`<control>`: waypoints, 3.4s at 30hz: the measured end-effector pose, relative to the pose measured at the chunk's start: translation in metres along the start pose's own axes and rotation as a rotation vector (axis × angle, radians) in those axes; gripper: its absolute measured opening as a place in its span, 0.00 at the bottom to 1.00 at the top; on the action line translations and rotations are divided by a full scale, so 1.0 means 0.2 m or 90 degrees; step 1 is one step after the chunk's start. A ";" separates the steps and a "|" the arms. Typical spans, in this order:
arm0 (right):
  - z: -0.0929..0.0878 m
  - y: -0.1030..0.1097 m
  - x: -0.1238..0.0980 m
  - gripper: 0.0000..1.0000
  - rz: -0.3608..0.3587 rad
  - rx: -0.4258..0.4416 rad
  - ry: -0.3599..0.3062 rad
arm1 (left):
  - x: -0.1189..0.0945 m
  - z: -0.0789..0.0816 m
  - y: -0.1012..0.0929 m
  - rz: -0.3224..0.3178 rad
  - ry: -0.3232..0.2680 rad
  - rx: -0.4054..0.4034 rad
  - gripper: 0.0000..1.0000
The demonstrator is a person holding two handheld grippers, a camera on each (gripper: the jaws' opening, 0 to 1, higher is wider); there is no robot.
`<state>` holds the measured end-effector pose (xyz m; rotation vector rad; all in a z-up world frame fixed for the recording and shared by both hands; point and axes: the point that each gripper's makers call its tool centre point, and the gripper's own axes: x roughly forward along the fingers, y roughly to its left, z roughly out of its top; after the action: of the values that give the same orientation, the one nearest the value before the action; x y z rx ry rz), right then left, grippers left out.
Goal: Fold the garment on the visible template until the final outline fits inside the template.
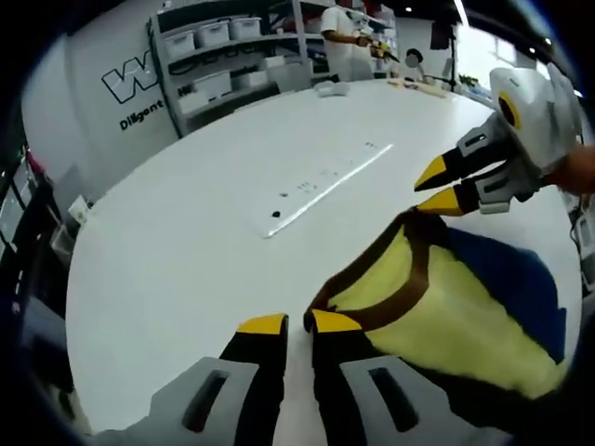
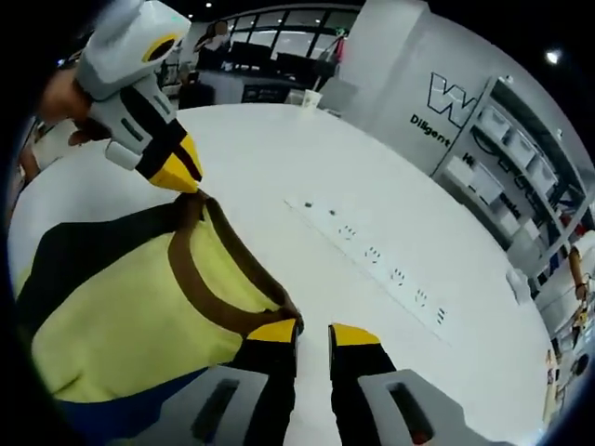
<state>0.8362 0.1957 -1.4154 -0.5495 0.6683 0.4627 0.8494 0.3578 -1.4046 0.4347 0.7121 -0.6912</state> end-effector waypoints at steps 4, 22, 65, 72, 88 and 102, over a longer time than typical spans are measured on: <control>0.00 -0.05 -0.05 0.10 -0.007 0.019 -0.006 | -0.05 -0.01 0.03 0.013 -0.001 0.003 0.12; 0.07 -0.03 -0.27 0.35 0.019 0.058 -0.048 | -0.31 0.05 -0.02 0.011 -0.033 0.019 0.21; 0.23 0.14 -0.80 0.71 0.063 -0.028 -0.143 | -0.90 0.04 -0.13 0.045 -0.089 0.064 0.85; 0.25 0.16 -0.86 0.80 0.061 -0.032 -0.167 | -0.95 0.01 -0.14 0.052 -0.092 0.045 0.97; 0.12 0.32 -0.92 0.89 0.092 -0.026 -0.174 | -1.04 -0.14 -0.34 0.025 -0.092 0.058 0.98; -0.02 0.50 -1.01 0.78 0.126 -0.072 -0.173 | -1.09 -0.25 -0.65 -0.060 -0.104 0.121 0.90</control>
<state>0.6373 0.2235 -1.3123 -0.5163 0.4392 0.7505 0.6157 0.3879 -1.2998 0.5146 0.5166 -0.8768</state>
